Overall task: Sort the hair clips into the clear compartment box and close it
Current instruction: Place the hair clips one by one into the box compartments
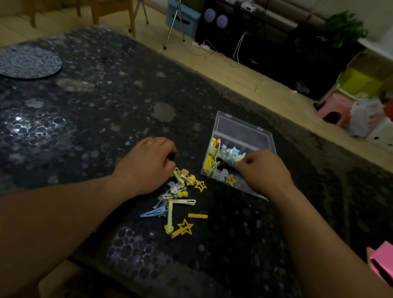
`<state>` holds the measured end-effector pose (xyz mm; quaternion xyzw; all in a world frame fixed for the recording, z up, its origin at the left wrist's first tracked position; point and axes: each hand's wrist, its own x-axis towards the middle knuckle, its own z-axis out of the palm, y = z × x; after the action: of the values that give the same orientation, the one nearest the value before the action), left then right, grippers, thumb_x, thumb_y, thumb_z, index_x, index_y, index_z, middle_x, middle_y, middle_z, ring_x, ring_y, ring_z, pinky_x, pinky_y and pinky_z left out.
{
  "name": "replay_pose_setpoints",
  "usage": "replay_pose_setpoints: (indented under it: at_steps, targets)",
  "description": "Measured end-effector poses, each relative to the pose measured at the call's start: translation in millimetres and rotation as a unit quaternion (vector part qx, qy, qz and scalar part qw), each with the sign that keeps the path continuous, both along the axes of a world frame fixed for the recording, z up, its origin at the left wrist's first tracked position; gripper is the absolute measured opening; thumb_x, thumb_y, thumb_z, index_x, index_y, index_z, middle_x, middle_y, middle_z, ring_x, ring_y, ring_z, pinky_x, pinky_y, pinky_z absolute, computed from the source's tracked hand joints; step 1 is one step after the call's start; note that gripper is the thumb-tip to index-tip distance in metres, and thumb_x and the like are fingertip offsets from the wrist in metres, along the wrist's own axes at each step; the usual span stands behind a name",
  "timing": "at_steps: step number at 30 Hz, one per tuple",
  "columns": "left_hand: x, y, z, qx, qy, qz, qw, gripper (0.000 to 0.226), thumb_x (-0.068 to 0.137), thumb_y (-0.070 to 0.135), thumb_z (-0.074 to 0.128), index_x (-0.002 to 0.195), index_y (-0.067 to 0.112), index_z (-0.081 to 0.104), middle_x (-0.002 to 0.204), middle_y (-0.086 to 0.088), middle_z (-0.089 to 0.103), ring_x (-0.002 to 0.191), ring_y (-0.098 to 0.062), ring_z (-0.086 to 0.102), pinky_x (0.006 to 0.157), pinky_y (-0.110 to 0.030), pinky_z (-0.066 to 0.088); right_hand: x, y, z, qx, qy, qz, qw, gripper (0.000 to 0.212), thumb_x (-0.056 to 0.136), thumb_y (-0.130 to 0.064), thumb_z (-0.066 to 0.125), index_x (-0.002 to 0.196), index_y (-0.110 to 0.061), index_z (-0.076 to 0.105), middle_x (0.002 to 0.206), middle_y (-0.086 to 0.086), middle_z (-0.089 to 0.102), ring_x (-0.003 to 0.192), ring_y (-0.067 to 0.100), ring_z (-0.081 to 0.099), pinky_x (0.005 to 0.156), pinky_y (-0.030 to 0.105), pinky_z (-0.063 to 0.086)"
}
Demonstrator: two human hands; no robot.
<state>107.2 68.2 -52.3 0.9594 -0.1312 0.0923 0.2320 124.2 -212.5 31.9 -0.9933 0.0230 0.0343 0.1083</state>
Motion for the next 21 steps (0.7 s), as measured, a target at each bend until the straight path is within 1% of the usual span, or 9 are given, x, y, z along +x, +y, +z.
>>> replay_pose_setpoints:
  at_steps: [2,4,7,10,12,14,15,18,21]
  targets:
    - [0.3,0.4,-0.3,0.003,0.001,0.0,1.0,0.035,0.093,0.031,0.044,0.122,0.022,0.062,0.123,0.003,0.064,0.118,-0.017,0.055,0.113,-0.038,0.038,-14.1,6.6,8.4,0.033,-0.022,0.031,0.999,0.038,0.103,-0.041,0.063,0.076,-0.017,0.074,0.072,0.004,0.07,0.065,0.019,0.064,0.059,0.032,0.05]
    - [0.0,0.3,-0.4,0.006,0.003,0.0,1.0,0.038,0.091,0.034,0.041,0.121,0.022,0.062,0.122,0.004,0.064,0.117,-0.017,0.056,0.113,-0.037,0.039,-30.4,13.9,12.1,0.064,-0.035,0.061,0.995,0.031,0.105,-0.039,0.063,0.083,-0.021,0.076,0.076,-0.004,0.071,0.07,0.013,0.064,0.059,0.028,0.044]
    - [0.1,0.3,-0.5,0.0,0.003,-0.003,1.0,0.043,0.088,0.037,0.036,0.119,0.024,0.062,0.122,0.006,0.064,0.117,-0.016,0.056,0.113,-0.036,0.038,-57.1,22.2,6.1,0.09,-0.037,0.092,0.991,0.018,0.103,-0.037,0.065,0.099,-0.025,0.078,0.089,-0.015,0.07,0.08,0.002,0.064,0.069,0.026,0.05]
    - [0.8,0.8,-1.8,0.0,0.006,-0.005,1.0,0.042,0.09,0.036,0.037,0.121,0.024,0.062,0.126,0.005,0.063,0.12,-0.015,0.055,0.115,-0.037,0.037,-81.0,28.1,-6.6,0.114,0.005,0.14,0.984,0.013,0.101,-0.038,0.068,0.104,-0.029,0.076,0.096,-0.014,0.074,0.087,0.002,0.067,0.083,0.035,0.06]
    - [0.8,0.5,-2.0,0.001,0.005,-0.006,1.0,0.04,0.091,0.034,0.039,0.122,0.024,0.062,0.127,0.005,0.063,0.12,-0.015,0.055,0.115,-0.036,0.036,-92.0,31.4,-12.4,0.105,0.047,0.174,0.978,0.016,0.098,-0.043,0.071,0.108,-0.031,0.076,0.101,-0.015,0.072,0.092,0.002,0.066,0.087,0.035,0.058]
    - [1.4,0.3,-2.0,0.002,0.003,-0.006,1.0,0.037,0.092,0.032,0.042,0.122,0.023,0.062,0.128,0.004,0.063,0.121,-0.015,0.055,0.115,-0.036,0.036,-97.5,33.3,-17.6,0.08,0.074,0.205,0.973,0.022,0.094,-0.046,0.075,0.111,-0.032,0.074,0.104,-0.015,0.066,0.095,0.005,0.063,0.087,0.032,0.055]
    - [1.8,0.0,-2.1,0.003,0.004,-0.005,1.0,0.036,0.093,0.031,0.043,0.122,0.023,0.062,0.128,0.004,0.063,0.121,-0.016,0.054,0.115,-0.035,0.035,-98.3,33.2,-20.0,0.066,0.076,0.216,0.971,0.022,0.093,-0.045,0.076,0.111,-0.032,0.072,0.104,-0.014,0.062,0.096,0.006,0.062,0.085,0.031,0.053]
    - [2.4,0.4,-2.9,0.007,0.004,-0.003,1.0,0.038,0.092,0.033,0.041,0.122,0.023,0.062,0.128,0.005,0.063,0.121,-0.015,0.054,0.115,-0.035,0.034,-96.4,31.3,-24.2,0.041,0.064,0.231,0.97,0.012,0.096,-0.039,0.074,0.103,-0.03,0.07,0.103,-0.013,0.058,0.094,0.008,0.058,0.077,0.027,0.045]
    - [1.9,0.0,-2.8,0.008,0.002,-0.003,1.0,0.039,0.092,0.033,0.041,0.123,0.022,0.061,0.123,0.005,0.063,0.117,-0.016,0.055,0.114,-0.035,0.035,-93.6,26.3,-26.6,0.035,0.062,0.224,0.972,0.008,0.099,-0.037,0.069,0.099,-0.029,0.068,0.1,-0.012,0.058,0.089,0.008,0.058,0.074,0.027,0.043]
